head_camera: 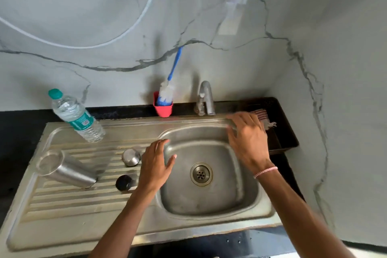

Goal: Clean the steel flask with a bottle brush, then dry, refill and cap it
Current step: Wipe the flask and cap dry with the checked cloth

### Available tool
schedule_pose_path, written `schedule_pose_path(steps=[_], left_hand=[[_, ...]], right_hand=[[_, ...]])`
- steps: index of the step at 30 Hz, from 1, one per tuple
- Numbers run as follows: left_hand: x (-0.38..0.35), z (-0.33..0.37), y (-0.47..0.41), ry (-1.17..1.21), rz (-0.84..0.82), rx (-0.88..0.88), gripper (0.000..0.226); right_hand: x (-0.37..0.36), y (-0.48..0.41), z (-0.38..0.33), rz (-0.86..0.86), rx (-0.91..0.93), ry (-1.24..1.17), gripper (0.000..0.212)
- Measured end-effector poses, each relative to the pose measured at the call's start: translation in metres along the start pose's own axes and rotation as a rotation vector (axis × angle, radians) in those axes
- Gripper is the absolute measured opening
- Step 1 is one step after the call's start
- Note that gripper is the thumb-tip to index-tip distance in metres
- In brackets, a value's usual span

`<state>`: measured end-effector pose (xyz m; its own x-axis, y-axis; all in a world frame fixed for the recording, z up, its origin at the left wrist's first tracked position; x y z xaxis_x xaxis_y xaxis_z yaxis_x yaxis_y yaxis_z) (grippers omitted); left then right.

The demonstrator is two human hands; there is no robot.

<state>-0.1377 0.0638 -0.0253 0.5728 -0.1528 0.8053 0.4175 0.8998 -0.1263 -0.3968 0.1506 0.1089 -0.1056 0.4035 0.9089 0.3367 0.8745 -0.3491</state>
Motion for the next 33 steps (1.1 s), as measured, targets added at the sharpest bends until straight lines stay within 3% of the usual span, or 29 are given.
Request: schedule_pose_path(steps=[4, 8, 15, 18, 23, 27, 33], left_hand=[[-0.048, 0.053, -0.013, 0.021, -0.149, -0.052, 0.049], [-0.101, 0.119, -0.029, 0.042, -0.266, -0.145, 0.049], [-0.184, 0.203, -0.063, 0.025, -0.403, -0.195, 0.076], [-0.215, 0.218, -0.062, -0.059, -0.481, -0.232, 0.094], [-0.233, 0.215, -0.06, -0.088, -0.463, -0.2, 0.099], [-0.235, 0.213, -0.061, -0.112, -0.437, -0.206, 0.099], [-0.236, 0.216, -0.063, -0.132, -0.482, -0.174, 0.1]], right_hand=[[-0.032, 0.034, 0.1, -0.183, -0.27, -0.015, 0.028], [-0.063, 0.047, 0.169, -0.326, -0.364, -0.033, 0.031], [-0.105, 0.012, 0.216, -0.397, -0.269, -0.08, 0.033], [-0.132, -0.001, 0.218, -0.479, -0.148, -0.039, 0.034], [-0.174, -0.013, 0.215, -0.573, 0.054, 0.089, 0.037], [-0.186, -0.021, 0.222, -0.558, 0.05, 0.079, 0.041], [-0.173, -0.033, 0.236, -0.497, -0.051, -0.182, 0.024]])
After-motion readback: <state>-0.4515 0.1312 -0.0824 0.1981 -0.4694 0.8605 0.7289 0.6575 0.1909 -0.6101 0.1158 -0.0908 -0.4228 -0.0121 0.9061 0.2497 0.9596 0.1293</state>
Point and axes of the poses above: each hand's wrist, its own y-axis away from the middle knuckle, its own x-axis out of the back of the hand, z = x × y, the point moved 10 cm from there along -y, towards the middle knuckle
